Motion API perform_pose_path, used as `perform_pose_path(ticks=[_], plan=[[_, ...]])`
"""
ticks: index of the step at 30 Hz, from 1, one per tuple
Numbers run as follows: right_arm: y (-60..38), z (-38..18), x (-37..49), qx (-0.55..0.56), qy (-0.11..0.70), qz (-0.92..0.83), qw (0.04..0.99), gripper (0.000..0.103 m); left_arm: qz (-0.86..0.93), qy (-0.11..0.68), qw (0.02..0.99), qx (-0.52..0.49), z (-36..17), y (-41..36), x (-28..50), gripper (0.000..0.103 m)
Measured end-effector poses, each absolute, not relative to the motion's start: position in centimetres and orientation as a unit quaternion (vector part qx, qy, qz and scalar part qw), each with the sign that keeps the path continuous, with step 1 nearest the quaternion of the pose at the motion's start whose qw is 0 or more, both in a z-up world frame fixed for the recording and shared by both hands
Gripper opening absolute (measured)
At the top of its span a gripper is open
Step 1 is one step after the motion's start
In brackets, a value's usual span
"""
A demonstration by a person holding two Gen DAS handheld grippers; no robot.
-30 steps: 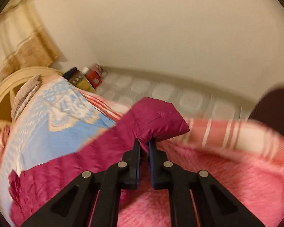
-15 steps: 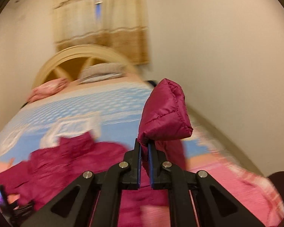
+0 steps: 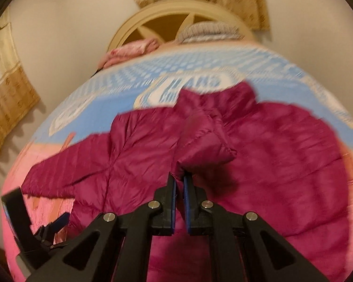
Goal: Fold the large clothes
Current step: 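Carry the sleeve across the jacket body with the right tool and release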
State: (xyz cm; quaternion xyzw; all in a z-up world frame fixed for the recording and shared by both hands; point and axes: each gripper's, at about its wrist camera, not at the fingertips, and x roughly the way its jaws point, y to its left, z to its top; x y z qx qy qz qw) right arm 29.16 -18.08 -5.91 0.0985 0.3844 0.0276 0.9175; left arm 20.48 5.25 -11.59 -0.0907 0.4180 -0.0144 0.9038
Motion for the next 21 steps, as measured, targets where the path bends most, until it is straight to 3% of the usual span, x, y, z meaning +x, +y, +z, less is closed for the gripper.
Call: perform_pose_path(ticks=[9,10,12,14,15,19,21], plan=[[-15.6,-9.6,31.8,0.091,0.435,0.088,0.892,0.010,-0.018,0.417,0.904,-0.096,-11.7,5.3,20.6,0.103],[-15.7,-10.0,32.1,0.101,0.443,0.100,0.885,0.015,-0.018,0.417,0.904,-0.096,-11.7,5.3,20.6,0.103],[-16.2,-10.2,32.1,0.126,0.442,0.124,0.880,0.035,-0.018,0.417,0.903,-0.096,-11.7,5.3,20.8,0.103],[-16.5,-10.2,32.1,0.150,0.437,0.142,0.875,0.075,-0.019,0.417,0.903,-0.097,-11.7,5.3,20.8,0.103],[-16.5,-10.1,32.0,0.156,0.430,0.147,0.877,0.078,-0.019,0.417,0.903,-0.097,-11.7,5.2,20.8,0.103],[-16.4,-8.4,30.6,0.159,0.406,0.150,0.887,0.078,-0.020,0.417,0.903,-0.098,-11.7,5.5,20.8,0.103],[-16.5,-6.3,29.0,0.151,0.359,0.144,0.910,0.067,-0.020,0.417,0.903,-0.098,-11.7,5.5,20.8,0.103]])
